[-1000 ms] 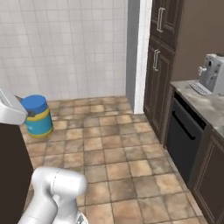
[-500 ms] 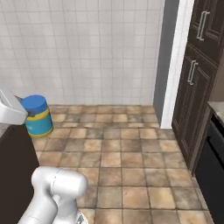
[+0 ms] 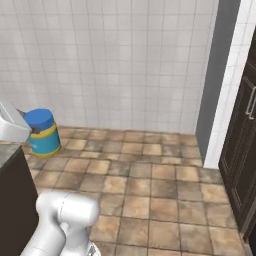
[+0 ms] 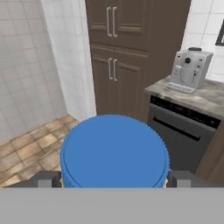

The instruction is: Move the mustard and mayonnaise from the cabinet to the dining counter.

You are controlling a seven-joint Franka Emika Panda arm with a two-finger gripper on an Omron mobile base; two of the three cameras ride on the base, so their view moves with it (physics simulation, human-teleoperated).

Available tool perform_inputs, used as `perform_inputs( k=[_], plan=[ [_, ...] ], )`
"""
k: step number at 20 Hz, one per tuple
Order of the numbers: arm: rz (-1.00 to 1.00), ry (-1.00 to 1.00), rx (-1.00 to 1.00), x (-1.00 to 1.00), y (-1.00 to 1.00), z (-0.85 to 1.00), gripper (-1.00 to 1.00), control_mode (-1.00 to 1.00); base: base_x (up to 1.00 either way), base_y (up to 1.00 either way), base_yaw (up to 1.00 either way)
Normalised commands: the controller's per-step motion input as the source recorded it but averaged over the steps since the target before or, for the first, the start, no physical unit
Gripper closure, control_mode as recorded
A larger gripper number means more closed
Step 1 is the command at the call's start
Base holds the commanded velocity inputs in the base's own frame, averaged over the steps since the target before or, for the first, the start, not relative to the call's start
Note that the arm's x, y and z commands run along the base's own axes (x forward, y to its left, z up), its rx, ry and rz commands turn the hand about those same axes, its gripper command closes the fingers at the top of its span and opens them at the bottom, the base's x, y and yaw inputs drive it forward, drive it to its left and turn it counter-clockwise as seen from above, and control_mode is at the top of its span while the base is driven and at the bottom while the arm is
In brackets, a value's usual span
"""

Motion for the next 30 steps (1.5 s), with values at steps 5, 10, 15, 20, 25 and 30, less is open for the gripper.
perform_inputs(
  k=[5, 10, 15, 20, 25, 30],
  plan=[
    [0.00, 0.00, 0.00, 0.00, 0.00, 0.00, 1.00, 1.00, 0.84, -0.14, 0.22],
    [0.00, 0.00, 0.00, 0.00, 0.00, 0.00, 1.00, 1.00, 0.81, -0.13, 0.26],
    [0.00, 0.00, 0.00, 0.00, 0.00, 0.00, 1.00, 1.00, 0.77, -0.11, 0.35],
    [0.00, 0.00, 0.00, 0.00, 0.00, 0.00, 1.00, 1.00, 0.70, -0.09, 0.45],
    [0.00, 0.00, 0.00, 0.00, 0.00, 0.00, 1.00, 1.00, 0.64, -0.04, 0.56],
    [0.00, 0.00, 0.00, 0.00, 0.00, 0.00, 1.00, 1.00, 0.63, -0.03, 0.58]
  ],
)
